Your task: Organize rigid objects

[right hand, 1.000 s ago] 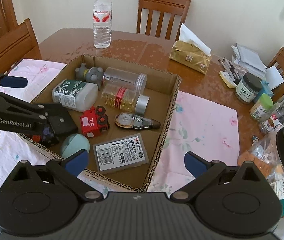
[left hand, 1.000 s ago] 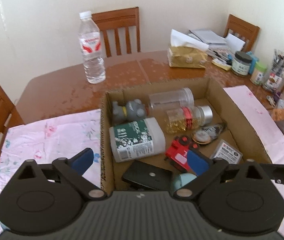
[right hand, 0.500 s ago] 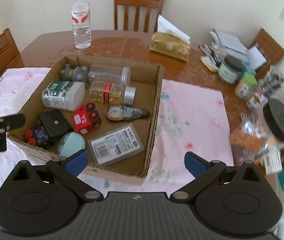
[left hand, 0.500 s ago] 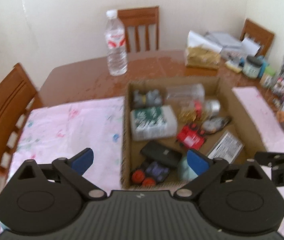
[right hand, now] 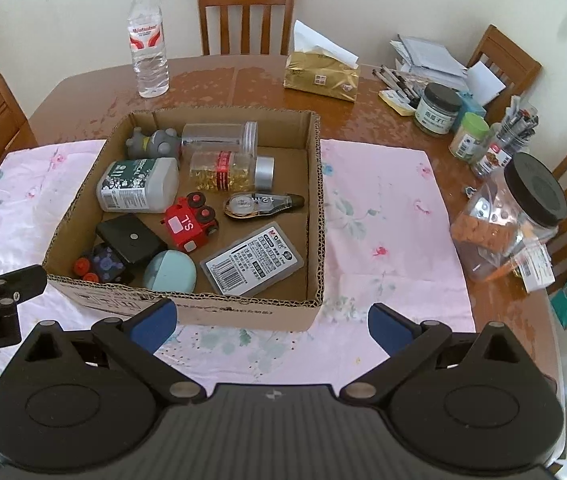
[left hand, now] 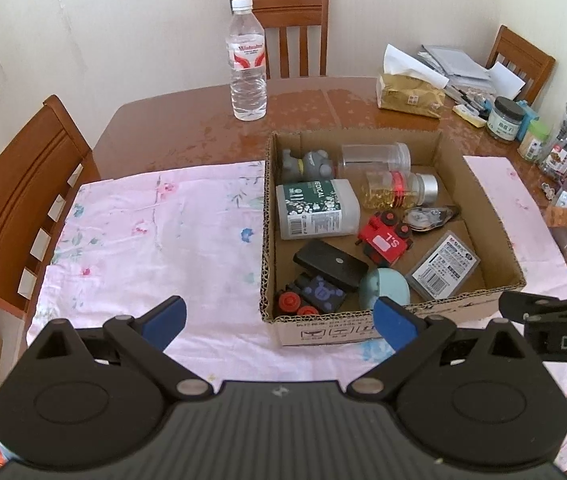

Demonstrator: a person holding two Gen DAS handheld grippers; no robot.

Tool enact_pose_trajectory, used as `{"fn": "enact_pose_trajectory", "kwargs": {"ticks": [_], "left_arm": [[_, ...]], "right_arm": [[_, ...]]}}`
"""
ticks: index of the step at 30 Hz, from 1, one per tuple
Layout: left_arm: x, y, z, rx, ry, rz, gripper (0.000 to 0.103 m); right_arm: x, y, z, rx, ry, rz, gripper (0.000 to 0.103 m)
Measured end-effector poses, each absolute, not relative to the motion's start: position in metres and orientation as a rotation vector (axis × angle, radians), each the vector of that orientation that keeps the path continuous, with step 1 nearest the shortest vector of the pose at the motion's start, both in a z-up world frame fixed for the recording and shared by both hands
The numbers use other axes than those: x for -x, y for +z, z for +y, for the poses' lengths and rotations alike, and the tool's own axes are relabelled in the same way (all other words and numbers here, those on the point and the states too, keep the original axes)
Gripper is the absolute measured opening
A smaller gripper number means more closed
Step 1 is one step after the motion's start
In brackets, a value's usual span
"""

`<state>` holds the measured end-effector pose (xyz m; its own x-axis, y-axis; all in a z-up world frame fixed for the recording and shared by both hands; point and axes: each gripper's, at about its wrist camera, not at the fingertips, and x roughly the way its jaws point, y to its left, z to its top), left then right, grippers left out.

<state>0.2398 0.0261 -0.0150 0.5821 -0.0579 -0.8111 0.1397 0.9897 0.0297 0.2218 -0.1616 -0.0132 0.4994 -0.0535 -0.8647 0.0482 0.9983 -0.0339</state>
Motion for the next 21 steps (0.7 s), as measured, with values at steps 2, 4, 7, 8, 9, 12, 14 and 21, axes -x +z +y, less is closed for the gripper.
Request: {"fn": "enact_pose_trajectory", "kwargs": {"ticks": [2, 4, 7, 8, 9, 12, 14, 21], "left_arm": [[-0.2379, -0.0118, 0.0254, -0.090, -0.128, 0.937, 0.100], [-0.2368, -0.0096, 0.0239, -0.091, -0.131, 0.932, 0.100], [-0.2366, -0.0084, 0.0219, -0.091, -0.140, 0.932, 0.100], [-0.2363, -0.0082, 0.0211, -0.093, -0.142, 0.931, 0.100], [-0.2359, -0.0082, 0.0203, -0.095, -0.144, 0.930, 0.100], [-0.2350, -0.0083, 0.0184, -0.096, -0.151, 0.933, 0.100], [-0.2344, -0.0080, 0.0177, -0.096, -0.153, 0.933, 0.100], [-0.2338, -0.0076, 0.0170, -0.096, -0.149, 0.932, 0.100]], "right_arm": [[-0.2206, -0.0113, -0.1615, -0.004, -0.067, 1.046, 0.103], [-0.2196, -0.0097, -0.1609, -0.013, -0.069, 1.043, 0.103], [-0.2189, -0.0075, -0.1600, -0.019, -0.069, 1.039, 0.103], [-0.2188, -0.0068, -0.1600, -0.020, -0.070, 1.037, 0.103], [-0.2186, -0.0062, -0.1598, -0.021, -0.069, 1.035, 0.103], [-0.2182, -0.0047, -0.1594, -0.023, -0.064, 1.032, 0.103], [-0.2182, -0.0039, -0.1591, -0.022, -0.060, 1.029, 0.103], [-0.2178, -0.0031, -0.1607, -0.019, -0.059, 1.026, 0.103]]}}
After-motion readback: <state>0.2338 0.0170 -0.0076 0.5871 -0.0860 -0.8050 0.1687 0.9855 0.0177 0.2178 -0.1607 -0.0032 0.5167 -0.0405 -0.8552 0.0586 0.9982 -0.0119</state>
